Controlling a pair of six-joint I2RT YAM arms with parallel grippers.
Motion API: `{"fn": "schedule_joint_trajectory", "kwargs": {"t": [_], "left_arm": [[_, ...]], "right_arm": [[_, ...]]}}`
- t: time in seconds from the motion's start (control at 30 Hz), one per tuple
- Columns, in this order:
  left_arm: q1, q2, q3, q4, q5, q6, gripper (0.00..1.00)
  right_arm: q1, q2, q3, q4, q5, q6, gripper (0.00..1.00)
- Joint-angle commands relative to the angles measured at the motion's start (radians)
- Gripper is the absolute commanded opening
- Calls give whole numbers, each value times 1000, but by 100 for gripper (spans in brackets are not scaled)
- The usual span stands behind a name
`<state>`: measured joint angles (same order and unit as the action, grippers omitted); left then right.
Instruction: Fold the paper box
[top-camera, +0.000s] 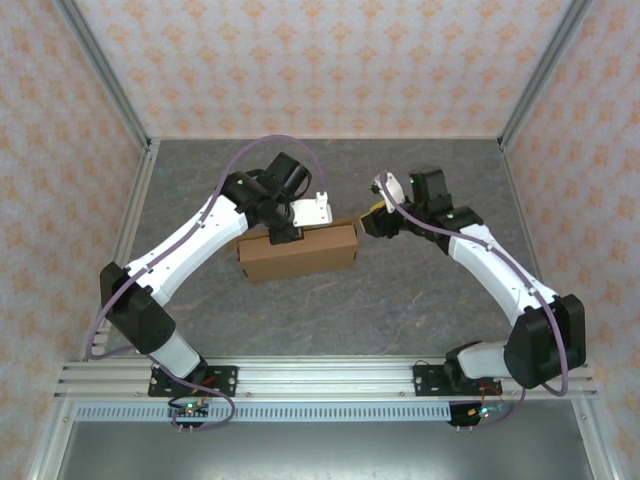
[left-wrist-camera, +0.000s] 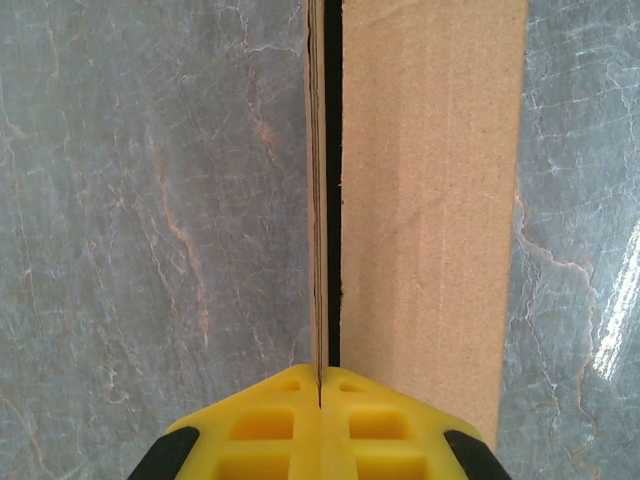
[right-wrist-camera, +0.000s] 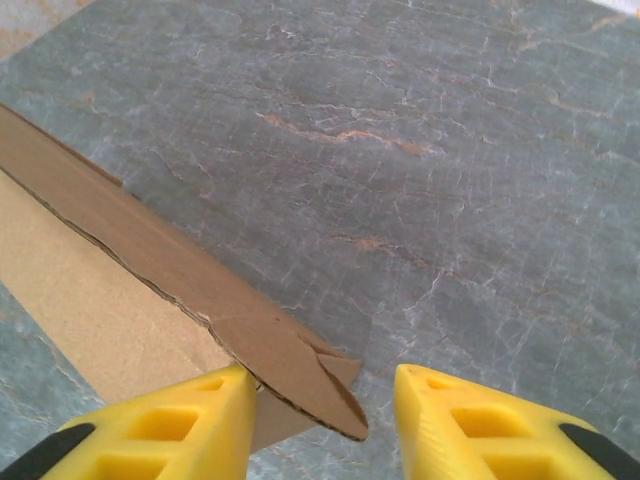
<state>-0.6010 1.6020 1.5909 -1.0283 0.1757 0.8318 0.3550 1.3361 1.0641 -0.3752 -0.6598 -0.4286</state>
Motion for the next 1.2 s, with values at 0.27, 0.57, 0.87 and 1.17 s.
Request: {"fn": "schedule_joint_trajectory", "kwargs": {"t": [0.27,0.57,0.87,1.17], "left_arm": [[4,24,9,-17,20,4,0],[4,40,10,-11,8,-21,0],[5,45,20,16,-2,-76,7],[4,41,4,54,-3,-126,16]], "right_arm": [[24,4,4,23,-41,-64,27],[50,3,22,-12,9,-38,17],[78,-9,31,22,184,154,5],[101,-13,56,13,267,301,1]]}}
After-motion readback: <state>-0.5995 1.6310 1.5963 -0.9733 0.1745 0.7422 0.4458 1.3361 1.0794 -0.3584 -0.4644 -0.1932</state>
